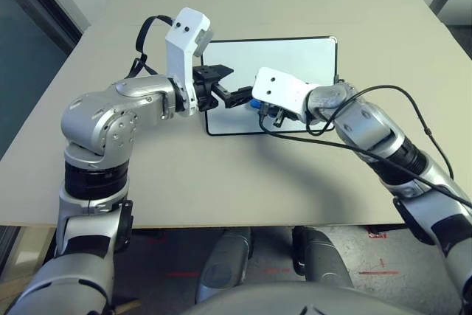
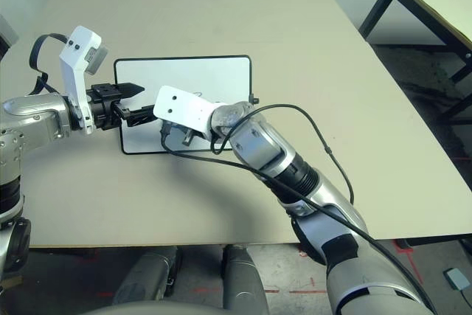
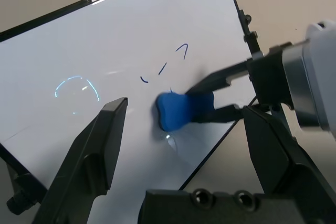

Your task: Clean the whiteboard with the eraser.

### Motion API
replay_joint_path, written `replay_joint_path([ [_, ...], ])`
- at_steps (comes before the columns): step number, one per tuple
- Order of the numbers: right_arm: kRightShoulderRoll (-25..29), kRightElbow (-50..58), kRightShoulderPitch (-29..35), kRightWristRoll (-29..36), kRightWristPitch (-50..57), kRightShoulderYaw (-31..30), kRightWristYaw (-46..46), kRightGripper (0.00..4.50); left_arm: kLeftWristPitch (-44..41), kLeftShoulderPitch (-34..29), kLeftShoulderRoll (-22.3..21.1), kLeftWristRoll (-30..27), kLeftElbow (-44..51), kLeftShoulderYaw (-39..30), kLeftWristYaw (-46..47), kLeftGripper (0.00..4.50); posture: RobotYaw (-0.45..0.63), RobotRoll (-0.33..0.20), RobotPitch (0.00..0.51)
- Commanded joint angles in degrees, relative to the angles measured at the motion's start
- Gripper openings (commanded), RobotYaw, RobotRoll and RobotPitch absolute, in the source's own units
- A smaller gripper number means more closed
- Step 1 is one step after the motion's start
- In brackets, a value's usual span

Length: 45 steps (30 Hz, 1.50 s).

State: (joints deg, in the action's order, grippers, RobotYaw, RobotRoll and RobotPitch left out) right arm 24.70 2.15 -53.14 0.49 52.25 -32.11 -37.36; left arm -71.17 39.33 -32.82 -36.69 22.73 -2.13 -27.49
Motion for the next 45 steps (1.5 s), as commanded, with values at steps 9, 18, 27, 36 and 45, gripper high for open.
replay_joint_path([
  [9,-1.9,-9.5,-3.0,-4.0,-5.4,3.8,0.8,0.8,-0.1,0.0,0.4,-0.4,0.9,-0.5,0.4,4.5,0.13,0.0,0.128],
  [18,-2.9,-4.1,3.2,-5.3,-4.0,-0.8,-2.4,0.8,-0.4,0.0,0.2,-0.6,0.8,-0.6,0.3,4.5,0.13,0.0,0.135],
  [27,-3.4,-9.8,-0.8,-7.0,-6.7,1.5,-2.7,0.8,-0.6,-0.3,0.4,-0.6,1.2,-0.6,0.6,4.5,0.14,0.0,0.14],
  [36,-5.9,-21.1,-7.8,-8.1,-12.1,5.8,0.3,0.8,-1.1,-0.5,0.9,-0.6,1.7,-1.0,0.9,4.5,0.14,0.0,0.138],
  [45,-4.6,-9.8,1.5,-9.4,-7.3,0.2,-5.7,0.8,-1.4,-0.4,0.9,-0.7,1.8,-0.9,0.9,4.5,0.14,0.0,0.142],
])
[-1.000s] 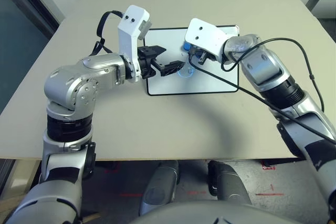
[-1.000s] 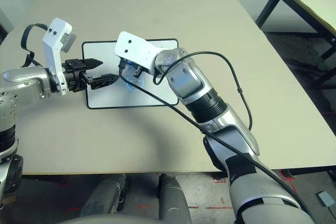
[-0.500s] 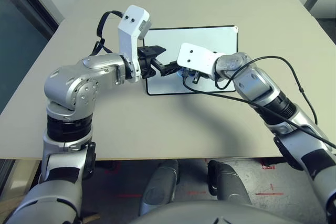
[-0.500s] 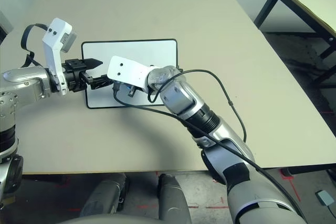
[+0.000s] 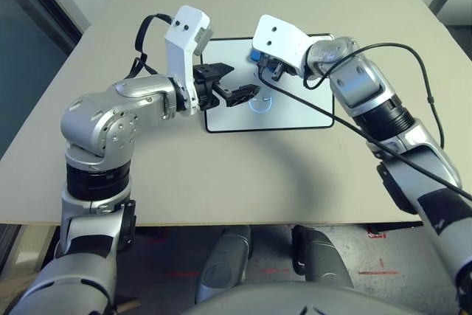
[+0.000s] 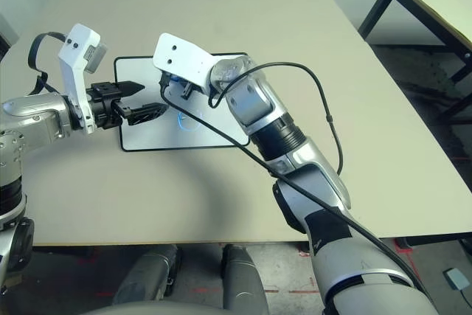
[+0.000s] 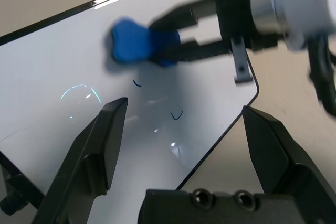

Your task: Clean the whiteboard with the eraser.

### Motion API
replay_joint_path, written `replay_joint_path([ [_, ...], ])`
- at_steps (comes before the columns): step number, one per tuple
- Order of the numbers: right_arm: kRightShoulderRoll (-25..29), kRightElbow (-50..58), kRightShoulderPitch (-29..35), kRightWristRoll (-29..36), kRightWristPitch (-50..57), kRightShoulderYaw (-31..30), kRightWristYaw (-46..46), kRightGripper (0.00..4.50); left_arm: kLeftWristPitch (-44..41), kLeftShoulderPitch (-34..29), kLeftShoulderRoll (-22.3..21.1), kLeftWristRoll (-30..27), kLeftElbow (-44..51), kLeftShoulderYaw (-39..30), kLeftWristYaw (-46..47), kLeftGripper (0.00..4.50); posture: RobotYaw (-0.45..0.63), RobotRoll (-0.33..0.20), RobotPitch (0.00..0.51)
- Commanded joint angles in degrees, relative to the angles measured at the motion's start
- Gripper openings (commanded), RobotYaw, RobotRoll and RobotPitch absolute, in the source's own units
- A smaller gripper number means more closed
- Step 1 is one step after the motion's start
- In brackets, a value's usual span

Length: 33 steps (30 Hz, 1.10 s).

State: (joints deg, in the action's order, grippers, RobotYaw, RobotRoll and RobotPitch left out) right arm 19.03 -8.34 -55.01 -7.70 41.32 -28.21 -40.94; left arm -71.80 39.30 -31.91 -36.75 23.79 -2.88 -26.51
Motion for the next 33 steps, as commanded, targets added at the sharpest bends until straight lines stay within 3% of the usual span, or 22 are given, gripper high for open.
replay_joint_path([
  [1,1.4,2.0,4.1,-1.4,4.3,-4.3,-2.8,0.8,-0.8,-0.3,0.0,-0.6,0.7,-0.1,0.0,4.5,0.14,0.0,0.142],
  [9,4.5,6.3,5.9,-2.4,7.3,-5.4,-5.6,0.8,-0.8,0.0,0.3,-0.5,0.4,-0.1,-0.2,4.5,0.13,0.0,0.137],
  [17,4.7,-4.4,-1.6,-3.5,4.3,2.5,0.9,0.8,-0.1,0.4,0.6,-0.2,-0.4,0.4,-0.6,4.5,0.12,0.0,0.129],
  [22,4.6,-7.1,-2.7,-4.1,3.5,4.4,3.2,0.8,0.2,0.5,0.5,0.0,-0.6,0.6,-0.9,4.5,0.12,0.0,0.128],
  [33,4.3,3.0,5.4,-4.1,7.8,-0.2,-0.5,0.8,0.3,0.5,0.9,-0.1,-0.5,0.8,-0.8,4.5,0.11,0.0,0.13],
])
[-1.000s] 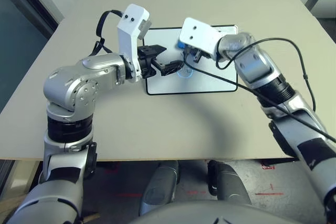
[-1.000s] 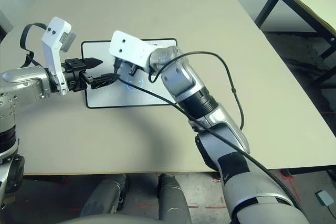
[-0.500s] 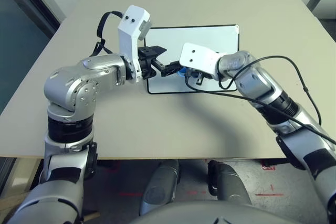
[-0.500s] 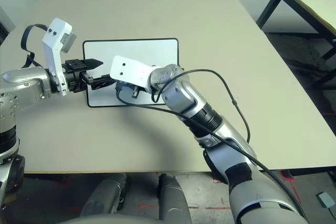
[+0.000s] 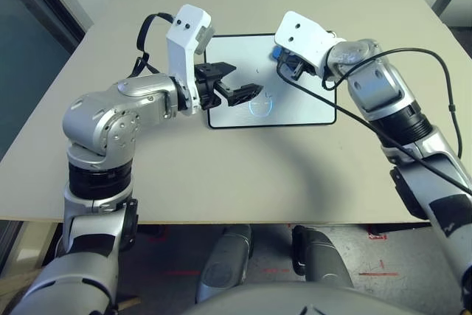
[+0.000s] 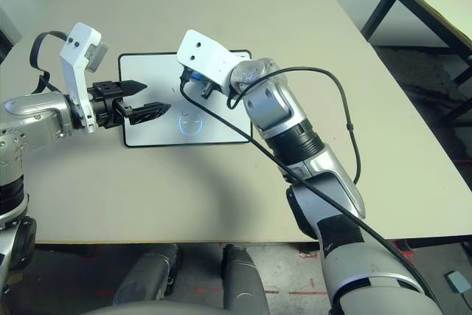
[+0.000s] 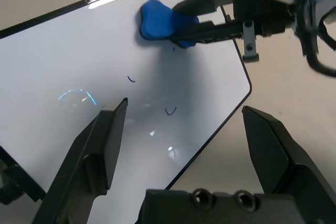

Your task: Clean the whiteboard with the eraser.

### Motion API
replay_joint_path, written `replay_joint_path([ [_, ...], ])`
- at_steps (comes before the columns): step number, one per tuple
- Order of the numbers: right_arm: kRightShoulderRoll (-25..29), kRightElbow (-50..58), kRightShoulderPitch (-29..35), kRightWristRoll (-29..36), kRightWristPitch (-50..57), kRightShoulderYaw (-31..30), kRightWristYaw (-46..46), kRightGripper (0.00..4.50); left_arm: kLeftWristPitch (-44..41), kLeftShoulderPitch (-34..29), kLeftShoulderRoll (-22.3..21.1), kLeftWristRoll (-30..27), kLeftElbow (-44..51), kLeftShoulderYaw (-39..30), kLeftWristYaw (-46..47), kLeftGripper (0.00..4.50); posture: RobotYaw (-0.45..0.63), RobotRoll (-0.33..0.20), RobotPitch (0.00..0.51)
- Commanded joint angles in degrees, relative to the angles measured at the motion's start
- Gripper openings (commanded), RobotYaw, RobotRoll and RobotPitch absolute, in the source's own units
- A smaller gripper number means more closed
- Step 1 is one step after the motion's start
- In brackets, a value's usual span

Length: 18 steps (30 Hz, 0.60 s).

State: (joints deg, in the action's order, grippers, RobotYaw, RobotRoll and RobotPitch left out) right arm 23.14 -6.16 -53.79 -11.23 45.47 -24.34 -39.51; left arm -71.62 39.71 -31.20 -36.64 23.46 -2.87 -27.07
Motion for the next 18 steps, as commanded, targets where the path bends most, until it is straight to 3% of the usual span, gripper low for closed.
replay_joint_path([
  [1,0.6,2.9,5.7,-0.5,4.3,-5.2,-2.8,0.8,0.2,0.1,0.3,-0.2,-0.2,0.8,-0.2,4.5,0.11,0.0,0.132],
  [10,2.3,8.2,9.5,-0.4,6.5,-8.2,-6.7,0.8,0.1,-0.2,0.8,0.0,-0.1,0.7,0.0,4.5,0.12,0.0,0.134],
  [18,-0.1,0.0,2.4,-0.8,3.1,-4.2,-4.2,0.8,0.1,-0.2,1.2,0.0,-0.1,0.6,0.2,4.5,0.11,0.0,0.141],
])
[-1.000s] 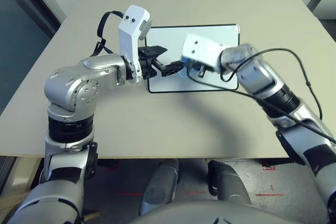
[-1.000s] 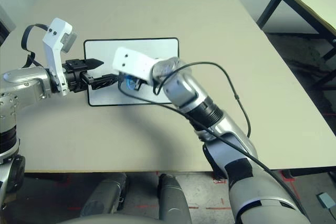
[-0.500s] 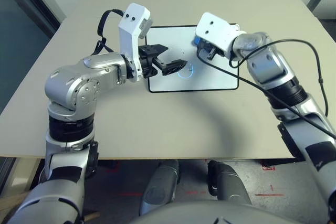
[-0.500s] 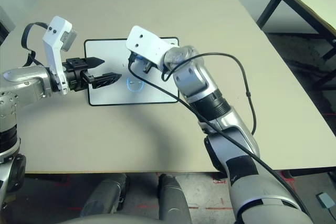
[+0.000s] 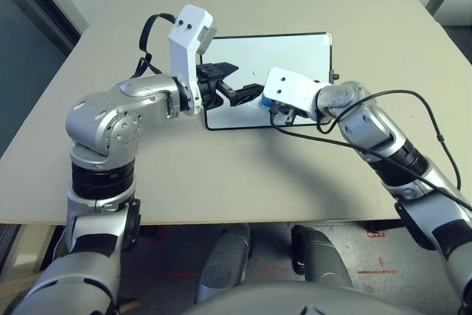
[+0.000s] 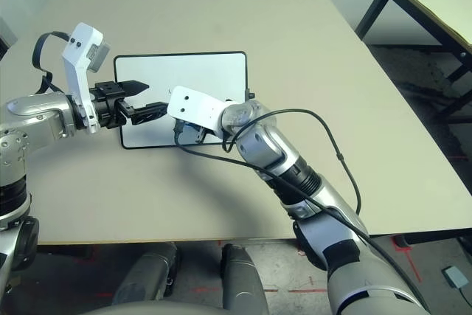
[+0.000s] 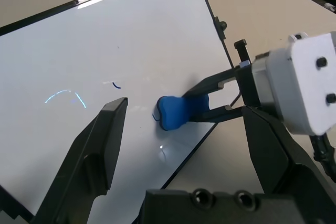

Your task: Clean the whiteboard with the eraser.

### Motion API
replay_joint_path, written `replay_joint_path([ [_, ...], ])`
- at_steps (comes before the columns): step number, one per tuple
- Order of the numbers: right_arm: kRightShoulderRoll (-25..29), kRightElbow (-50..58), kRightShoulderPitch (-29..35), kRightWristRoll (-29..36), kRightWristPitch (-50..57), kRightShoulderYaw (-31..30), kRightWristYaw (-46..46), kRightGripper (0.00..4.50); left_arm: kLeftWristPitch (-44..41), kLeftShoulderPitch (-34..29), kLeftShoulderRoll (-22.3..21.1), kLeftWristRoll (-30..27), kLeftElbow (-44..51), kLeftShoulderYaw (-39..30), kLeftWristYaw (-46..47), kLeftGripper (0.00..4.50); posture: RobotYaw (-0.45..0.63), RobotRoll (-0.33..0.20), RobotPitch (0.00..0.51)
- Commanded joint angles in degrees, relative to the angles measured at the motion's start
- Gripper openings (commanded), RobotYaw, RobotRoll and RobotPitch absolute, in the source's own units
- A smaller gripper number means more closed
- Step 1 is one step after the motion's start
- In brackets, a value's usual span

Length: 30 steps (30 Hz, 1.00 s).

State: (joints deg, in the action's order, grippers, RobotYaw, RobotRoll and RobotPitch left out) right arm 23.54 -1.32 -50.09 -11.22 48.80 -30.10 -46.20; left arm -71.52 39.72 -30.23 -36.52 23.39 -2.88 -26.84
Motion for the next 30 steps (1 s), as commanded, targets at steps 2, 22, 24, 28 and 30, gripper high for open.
replay_joint_path([
  [2,-2.0,-7.2,-3.8,-0.6,-1.2,2.4,3.4,0.8,0.0,-0.2,0.3,-0.1,-0.2,0.7,0.0,4.5,0.11,0.0,0.141],
  [22,-8.5,-12.0,-7.5,-1.5,-3.2,-0.3,3.3,0.78,0.0,-0.2,1.1,0.0,-0.3,0.8,0.4,4.5,0.11,0.0,0.149],
  [24,-8.0,-11.2,-6.1,-1.9,-2.8,-1.6,2.4,0.78,0.0,-0.4,0.9,0.0,-0.3,0.8,0.3,4.5,0.11,0.0,0.152],
  [28,-6.2,-8.3,-2.6,-2.5,-1.1,-4.1,0.6,0.78,-0.1,-0.4,0.7,-0.2,-0.3,0.7,0.1,4.5,0.11,0.0,0.154],
  [30,-5.4,-7.0,-1.2,-2.6,-0.2,-4.7,0.0,0.78,-0.1,-0.3,0.6,-0.2,-0.4,0.8,0.0,4.5,0.1,0.0,0.155],
])
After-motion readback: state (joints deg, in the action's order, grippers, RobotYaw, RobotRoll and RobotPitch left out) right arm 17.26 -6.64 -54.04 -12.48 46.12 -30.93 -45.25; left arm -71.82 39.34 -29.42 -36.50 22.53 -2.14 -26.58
